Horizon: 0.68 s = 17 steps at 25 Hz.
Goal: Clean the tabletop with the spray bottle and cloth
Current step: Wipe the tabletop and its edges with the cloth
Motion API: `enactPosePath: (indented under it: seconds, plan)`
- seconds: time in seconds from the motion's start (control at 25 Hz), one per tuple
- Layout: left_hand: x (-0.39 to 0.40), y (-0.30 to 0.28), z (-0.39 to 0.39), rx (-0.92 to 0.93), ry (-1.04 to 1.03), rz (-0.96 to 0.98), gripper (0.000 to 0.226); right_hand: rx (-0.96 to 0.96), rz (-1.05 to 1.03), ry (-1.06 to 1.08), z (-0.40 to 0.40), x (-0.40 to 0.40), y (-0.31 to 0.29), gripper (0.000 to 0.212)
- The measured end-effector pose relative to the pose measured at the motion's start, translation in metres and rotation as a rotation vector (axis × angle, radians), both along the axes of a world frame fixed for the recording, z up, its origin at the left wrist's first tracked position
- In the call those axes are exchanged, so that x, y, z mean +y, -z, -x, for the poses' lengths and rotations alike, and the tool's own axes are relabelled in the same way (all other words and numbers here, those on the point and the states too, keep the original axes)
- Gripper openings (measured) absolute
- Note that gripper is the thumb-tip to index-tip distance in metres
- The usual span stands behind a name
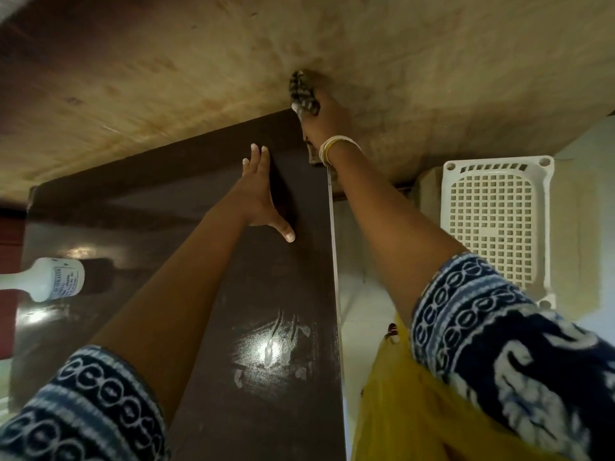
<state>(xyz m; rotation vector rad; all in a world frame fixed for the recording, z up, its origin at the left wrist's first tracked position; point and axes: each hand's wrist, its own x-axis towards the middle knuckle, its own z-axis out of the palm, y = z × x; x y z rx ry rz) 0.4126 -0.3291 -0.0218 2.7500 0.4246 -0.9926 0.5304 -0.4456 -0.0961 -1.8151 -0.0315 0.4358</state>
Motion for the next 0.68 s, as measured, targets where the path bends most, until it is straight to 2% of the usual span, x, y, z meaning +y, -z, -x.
enactPosePath:
  seconds: [0.12,0.24,0.36,0.48,0.64,0.68]
  plan:
    - [0.000,-0.003,0.000,-0.009,0.000,0.003,0.166,0.124,-0.265,0.213,0.042,-0.008,-0.010,0.052]
    - [-0.002,-0.004,0.000,-0.004,0.008,-0.012,0.167,0.273,-0.189,0.302,0.116,-0.018,-0.006,0.061]
    - [-0.003,-0.004,-0.001,-0.006,0.008,-0.015,0.167,0.266,-0.072,0.257,0.173,-0.028,-0.005,0.062]
    - [-0.002,-0.003,-0.001,-0.003,0.008,-0.015,0.165,0.230,0.016,0.255,0.154,-0.023,-0.012,0.061]
    - [0.002,0.000,-0.002,-0.014,0.012,-0.007,0.166,0.205,-0.124,0.301,0.066,-0.003,-0.014,0.053]
    - [0.003,0.001,-0.001,-0.014,0.013,-0.008,0.166,0.150,-0.099,0.281,0.046,0.002,-0.014,0.052]
